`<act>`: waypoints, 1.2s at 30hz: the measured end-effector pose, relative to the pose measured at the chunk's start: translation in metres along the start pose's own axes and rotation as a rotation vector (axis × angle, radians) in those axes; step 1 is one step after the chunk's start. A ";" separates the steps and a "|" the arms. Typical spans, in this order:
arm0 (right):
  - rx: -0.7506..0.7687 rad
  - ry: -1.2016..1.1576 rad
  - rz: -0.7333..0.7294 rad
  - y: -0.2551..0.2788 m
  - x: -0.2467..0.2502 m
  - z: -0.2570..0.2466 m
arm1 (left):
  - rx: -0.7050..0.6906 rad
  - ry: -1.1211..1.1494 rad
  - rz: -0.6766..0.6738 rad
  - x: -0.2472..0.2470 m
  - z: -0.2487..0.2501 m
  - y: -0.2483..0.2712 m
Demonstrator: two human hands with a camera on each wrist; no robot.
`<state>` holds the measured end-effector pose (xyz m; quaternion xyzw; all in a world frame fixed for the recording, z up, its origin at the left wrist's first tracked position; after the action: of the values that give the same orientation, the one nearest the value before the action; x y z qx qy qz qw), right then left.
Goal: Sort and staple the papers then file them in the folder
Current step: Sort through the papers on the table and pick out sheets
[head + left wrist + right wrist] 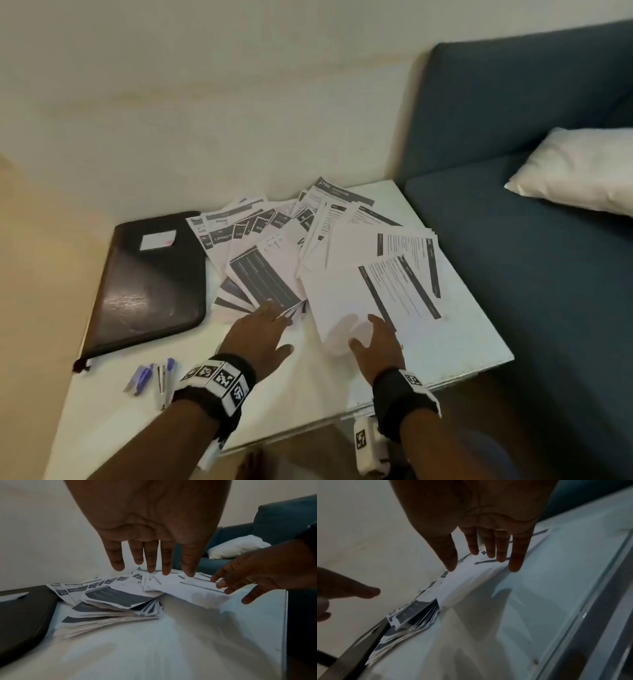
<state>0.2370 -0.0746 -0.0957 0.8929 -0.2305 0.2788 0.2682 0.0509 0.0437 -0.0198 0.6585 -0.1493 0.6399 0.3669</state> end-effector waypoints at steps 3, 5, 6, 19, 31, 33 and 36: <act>-0.092 0.038 0.069 -0.012 -0.003 0.025 | 0.034 -0.026 -0.060 -0.017 -0.003 -0.035; -0.123 0.118 0.037 -0.015 -0.007 0.029 | 0.037 -0.018 -0.066 -0.020 0.000 -0.058; -0.129 0.157 0.016 -0.018 -0.009 0.031 | 0.025 -0.007 -0.058 -0.023 0.006 -0.072; -0.069 0.350 -0.209 -0.021 -0.020 0.021 | 0.278 0.244 -0.089 -0.056 0.036 -0.138; -0.055 0.305 -0.329 -0.012 -0.013 0.004 | 0.602 0.751 -0.089 -0.064 0.005 -0.059; -0.031 0.331 -0.367 -0.007 -0.017 0.000 | 0.685 0.847 -0.067 -0.065 -0.002 -0.045; -0.022 0.369 -0.368 -0.008 -0.023 0.004 | 0.717 0.919 -0.037 -0.066 -0.011 -0.029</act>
<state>0.2256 -0.0651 -0.1158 0.8509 -0.0145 0.3809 0.3616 0.0529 0.0532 -0.0923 0.3987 0.2626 0.8641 0.1594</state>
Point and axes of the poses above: each hand's wrist, its own y-axis away from the middle knuckle, its own x-axis out of the back of the hand, z = x × y, the point moved 7 cm from there along -y, towards the middle knuckle, and after that the axes turned 5 degrees about x, right-handed, at the moved point
